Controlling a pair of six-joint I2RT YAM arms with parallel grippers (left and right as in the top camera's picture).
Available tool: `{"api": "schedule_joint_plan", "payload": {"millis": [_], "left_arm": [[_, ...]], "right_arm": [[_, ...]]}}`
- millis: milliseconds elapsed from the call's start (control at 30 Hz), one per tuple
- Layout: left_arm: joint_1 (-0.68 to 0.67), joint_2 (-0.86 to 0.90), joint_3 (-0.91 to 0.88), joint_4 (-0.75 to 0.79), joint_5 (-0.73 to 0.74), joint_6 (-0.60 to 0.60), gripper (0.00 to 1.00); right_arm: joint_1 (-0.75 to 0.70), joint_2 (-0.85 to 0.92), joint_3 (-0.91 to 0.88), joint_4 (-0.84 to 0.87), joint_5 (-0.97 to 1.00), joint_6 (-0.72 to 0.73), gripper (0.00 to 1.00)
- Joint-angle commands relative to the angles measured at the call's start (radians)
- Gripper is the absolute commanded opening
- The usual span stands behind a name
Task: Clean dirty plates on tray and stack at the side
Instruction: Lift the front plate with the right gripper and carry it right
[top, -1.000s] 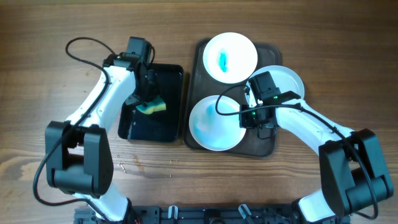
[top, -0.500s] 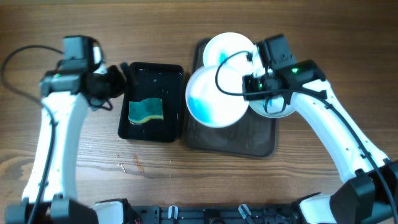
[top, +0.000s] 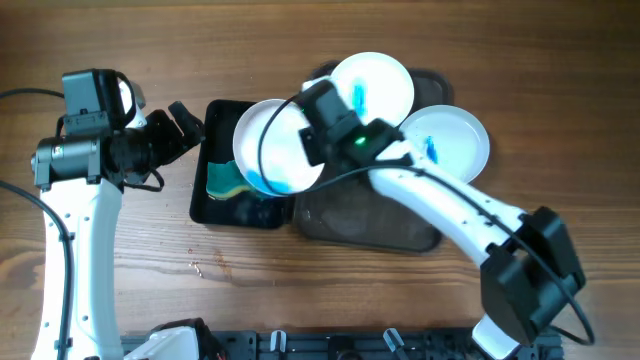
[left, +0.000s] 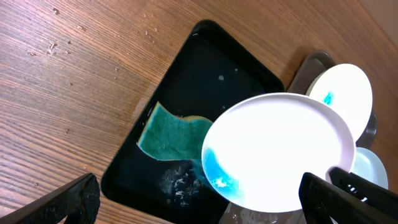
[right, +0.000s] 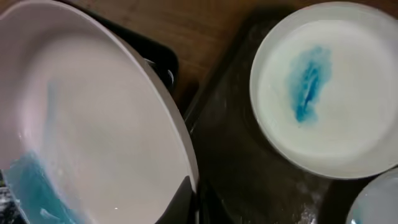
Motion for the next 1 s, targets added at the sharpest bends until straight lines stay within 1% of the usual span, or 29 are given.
{"api": "schedule_joint_plan", "payload": {"millis": [0, 33, 133, 167, 300, 400, 467, 567, 600, 667, 967], "left_arm": [[0.006, -0.006, 0.014, 0.0, 0.019, 0.005, 1.0], [0.006, -0.006, 0.014, 0.0, 0.019, 0.005, 1.0], [0.006, -0.006, 0.014, 0.0, 0.019, 0.005, 1.0], [0.006, -0.006, 0.014, 0.0, 0.019, 0.005, 1.0], [0.006, -0.006, 0.014, 0.0, 0.019, 0.005, 1.0], [0.006, -0.006, 0.014, 0.0, 0.019, 0.005, 1.0], [0.006, -0.006, 0.014, 0.0, 0.019, 0.005, 1.0], [0.006, -0.006, 0.014, 0.0, 0.019, 0.005, 1.0], [0.006, -0.006, 0.014, 0.0, 0.019, 0.005, 1.0], [0.006, -0.006, 0.014, 0.0, 0.019, 0.005, 1.0], [0.006, -0.006, 0.014, 0.0, 0.019, 0.005, 1.0]], "right_arm": [[0.084, -0.027, 0.017, 0.075, 0.329, -0.1, 0.04], [0.108, -0.029, 0.017, 0.095, 0.376, -0.141, 0.04], [0.159, -0.029, 0.017, 0.127, 0.53, -0.191, 0.04], [0.179, -0.032, 0.017, 0.148, 0.586, -0.236, 0.04], [0.204, -0.06, 0.017, 0.203, 0.628, -0.309, 0.04], [0.209, -0.087, 0.017, 0.282, 0.63, -0.399, 0.04], [0.21, -0.102, 0.017, 0.353, 0.63, -0.498, 0.04], [0.21, -0.105, 0.017, 0.417, 0.629, -0.695, 0.04], [0.21, -0.105, 0.017, 0.426, 0.629, -0.726, 0.04], [0.21, -0.105, 0.017, 0.433, 0.625, -0.768, 0.04], [0.247, -0.105, 0.017, 0.433, 0.618, -0.769, 0.04]]}}
